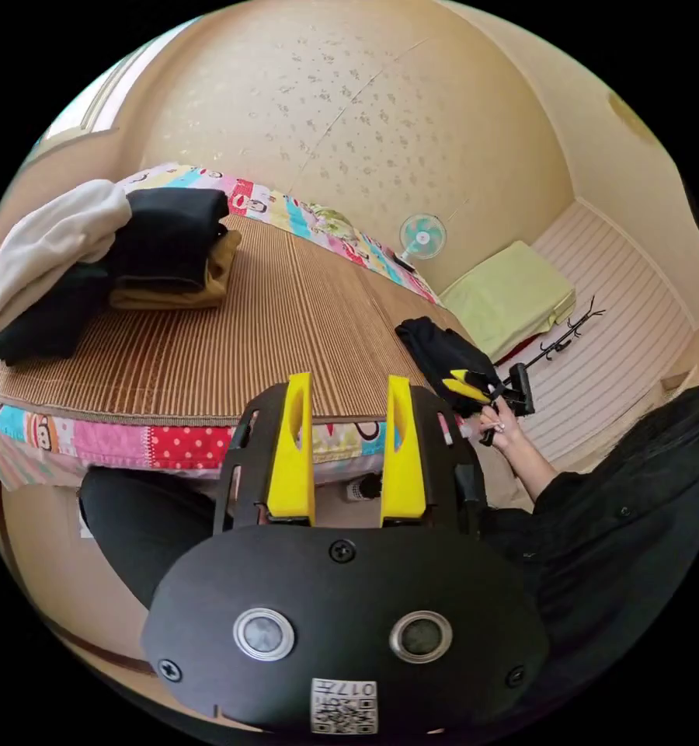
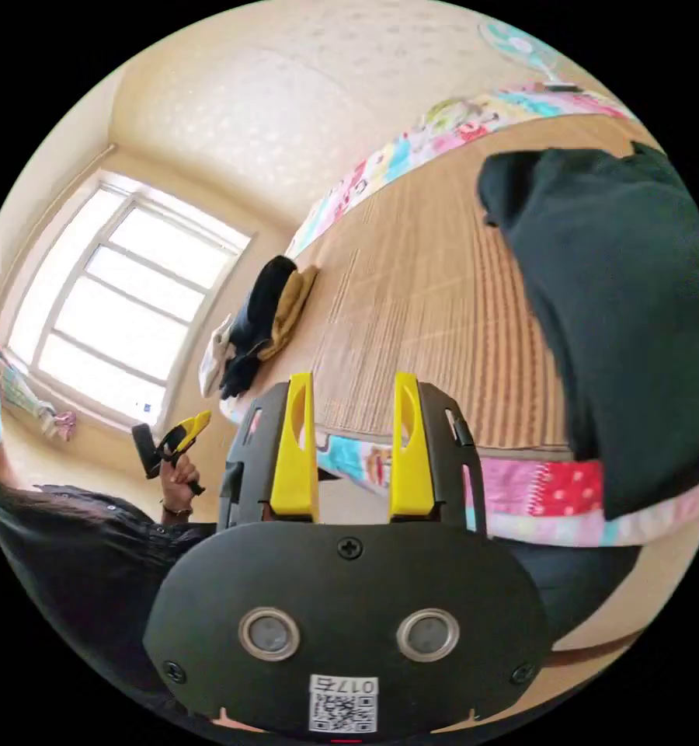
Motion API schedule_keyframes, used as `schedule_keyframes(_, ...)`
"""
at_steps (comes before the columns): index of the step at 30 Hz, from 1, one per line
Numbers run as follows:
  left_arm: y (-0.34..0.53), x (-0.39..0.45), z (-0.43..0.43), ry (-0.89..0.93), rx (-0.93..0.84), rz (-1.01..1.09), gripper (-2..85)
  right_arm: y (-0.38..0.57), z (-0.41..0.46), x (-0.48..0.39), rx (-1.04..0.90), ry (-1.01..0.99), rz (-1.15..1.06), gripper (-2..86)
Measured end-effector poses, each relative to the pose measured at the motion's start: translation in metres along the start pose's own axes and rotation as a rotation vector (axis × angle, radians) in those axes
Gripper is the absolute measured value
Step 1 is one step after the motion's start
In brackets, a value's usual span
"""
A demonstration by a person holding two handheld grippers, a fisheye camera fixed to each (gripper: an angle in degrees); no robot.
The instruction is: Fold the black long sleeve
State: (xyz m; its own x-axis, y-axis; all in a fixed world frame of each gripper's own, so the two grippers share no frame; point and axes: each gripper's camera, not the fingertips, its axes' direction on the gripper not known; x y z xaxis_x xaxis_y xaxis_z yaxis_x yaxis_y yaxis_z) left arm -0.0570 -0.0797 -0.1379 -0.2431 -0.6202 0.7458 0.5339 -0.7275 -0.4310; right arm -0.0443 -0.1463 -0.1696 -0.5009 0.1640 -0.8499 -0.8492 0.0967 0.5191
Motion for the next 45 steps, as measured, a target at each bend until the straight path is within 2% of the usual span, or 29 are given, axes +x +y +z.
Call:
schedule_keyframes(1, -0.008, 0.018, 0.01, 0.005, 0.009, 0.026, 12.8, 0.009, -0.033, 0.01, 0.15, 0.196, 0.058, 12.7)
schedule_keyframes(4, -0.02, 0.065, 0.033, 0.008, 0.002, 0.111, 12.3, 0.027, -0.06, 0.035, 0.368, 0.376, 0.189, 12.4)
schedule_keyframes(5, -0.02, 0.073, 0.038, 0.009, -0.008, 0.124, 12.3, 0.028, -0.056, 0.041, 0.374, 0.378, 0.203, 12.4)
schedule_keyframes(7, -0.018, 0.1, 0.054, 0.002, -0.052, 0.16, 12.0, 0.019, -0.009, 0.063, 0.268, 0.337, 0.252, 10.4)
schedule_keyframes(9, -0.013, 0.113, 0.064, -0.009, -0.079, 0.165, 11.7, 0.015, 0.02, 0.047, 0.284, 0.35, 0.245, 5.3)
schedule_keyframes(12, -0.009, 0.124, 0.073, -0.028, -0.103, 0.143, 11.5, 0.006, 0.049, -0.052, 0.471, 0.126, -0.073, 4.0)
schedule_keyframes(16, -0.013, 0.132, 0.076, -0.047, -0.086, 0.113, 11.5, -0.009, 0.151, -0.191, 0.36, -0.096, -0.345, 3.5)
schedule_keyframes(19, -0.019, 0.131, 0.069, -0.079, -0.059, 0.089, 11.9, 0.017, 0.236, -0.254, 0.172, -0.267, -0.435, 3.6)
schedule_keyframes(23, -0.021, 0.117, 0.054, -0.11, -0.031, 0.045, 12.3, 0.082, 0.301, -0.302, 0.0, -0.453, -0.623, 4.3)
schedule_keyframes(26, -0.027, 0.097, 0.054, -0.144, -0.06, 0.037, 12.4, 0.1, 0.319, -0.295, 0.02, -0.309, -0.577, 6.3)
schedule_keyframes(31, -0.078, 0.051, 0.107, -0.283, -0.162, 0.096, 12.6, 0.055, 0.348, -0.211, 0.026, 0.182, -0.202, 10.6)
schedule_keyframes(35, -0.114, 0.004, 0.184, -0.412, -0.325, 0.06, 13.0, 0.034, 0.401, -0.179, -0.134, 0.265, -0.116, 7.5)
schedule_keyframes(36, -0.119, -0.013, 0.215, -0.393, -0.451, 0.036, 12.2, 0.031, 0.412, -0.185, -0.161, 0.343, -0.137, 4.8)
schedule_keyframes(38, -0.128, -0.014, 0.216, -0.377, -0.462, 0.055, 9.2, 0.027, 0.41, -0.201, -0.184, 0.323, -0.199, 3.3)
schedule_keyframes(40, -0.134, 0.002, 0.182, -0.218, -0.468, 0.136, 3.7, 0.032, 0.368, -0.218, -0.104, 0.079, -0.24, 2.6)
schedule_keyframes(41, -0.132, 0.008, 0.167, -0.14, -0.451, 0.176, 3.6, 0.036, 0.355, -0.222, -0.086, -0.001, -0.259, 2.5)
schedule_keyframes(43, -0.107, 0.036, 0.107, 0.222, -0.432, 0.351, 3.6, 0.067, 0.302, -0.236, -0.055, -0.268, -0.44, 2.4)
schedule_keyframes(45, -0.077, 0.054, 0.068, 0.354, -0.447, 0.456, 3.8, 0.099, 0.271, -0.241, -0.085, -0.388, -0.586, 2.6)
